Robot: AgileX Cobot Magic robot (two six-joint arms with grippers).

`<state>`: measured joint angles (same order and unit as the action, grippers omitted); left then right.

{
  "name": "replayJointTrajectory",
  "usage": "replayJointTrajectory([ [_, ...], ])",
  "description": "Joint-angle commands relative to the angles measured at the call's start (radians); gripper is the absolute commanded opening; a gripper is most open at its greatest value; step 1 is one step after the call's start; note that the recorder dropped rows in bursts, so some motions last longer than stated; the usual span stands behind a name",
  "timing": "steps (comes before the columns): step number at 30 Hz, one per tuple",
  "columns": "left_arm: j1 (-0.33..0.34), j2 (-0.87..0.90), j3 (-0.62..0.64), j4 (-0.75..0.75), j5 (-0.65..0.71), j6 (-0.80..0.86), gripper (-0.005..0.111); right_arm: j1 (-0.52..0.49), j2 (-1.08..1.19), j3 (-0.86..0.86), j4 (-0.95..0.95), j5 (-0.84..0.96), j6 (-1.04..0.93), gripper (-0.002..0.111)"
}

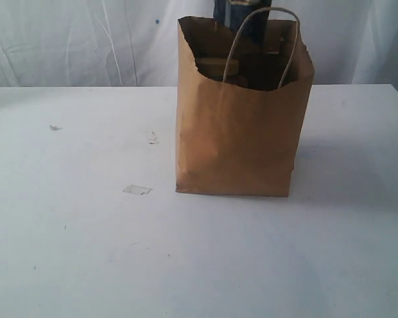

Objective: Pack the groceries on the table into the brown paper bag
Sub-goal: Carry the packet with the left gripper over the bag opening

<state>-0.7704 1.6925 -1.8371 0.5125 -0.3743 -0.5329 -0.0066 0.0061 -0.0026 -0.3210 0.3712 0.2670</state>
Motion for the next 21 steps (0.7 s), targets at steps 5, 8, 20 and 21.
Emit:
replayJointTrajectory([
  [5, -0.122, -0.01, -0.024, -0.003, 0.124, 0.196, 0.0, -0.001, -0.006, 0.003, -0.005, -0.002, -0.002, 0.0],
  [8, -0.152, -0.004, -0.024, -0.003, 0.145, 0.306, 0.0, -0.001, -0.006, 0.003, -0.005, -0.002, -0.002, 0.0],
  [20, -0.157, 0.071, -0.024, -0.253, 0.205, 0.446, 0.0, -0.001, -0.006, 0.003, -0.005, -0.002, -0.002, 0.0],
  [21, -0.157, 0.076, -0.024, -0.253, 0.205, 0.478, 0.0, -0.001, -0.006, 0.003, -0.005, -0.002, -0.002, 0.0],
])
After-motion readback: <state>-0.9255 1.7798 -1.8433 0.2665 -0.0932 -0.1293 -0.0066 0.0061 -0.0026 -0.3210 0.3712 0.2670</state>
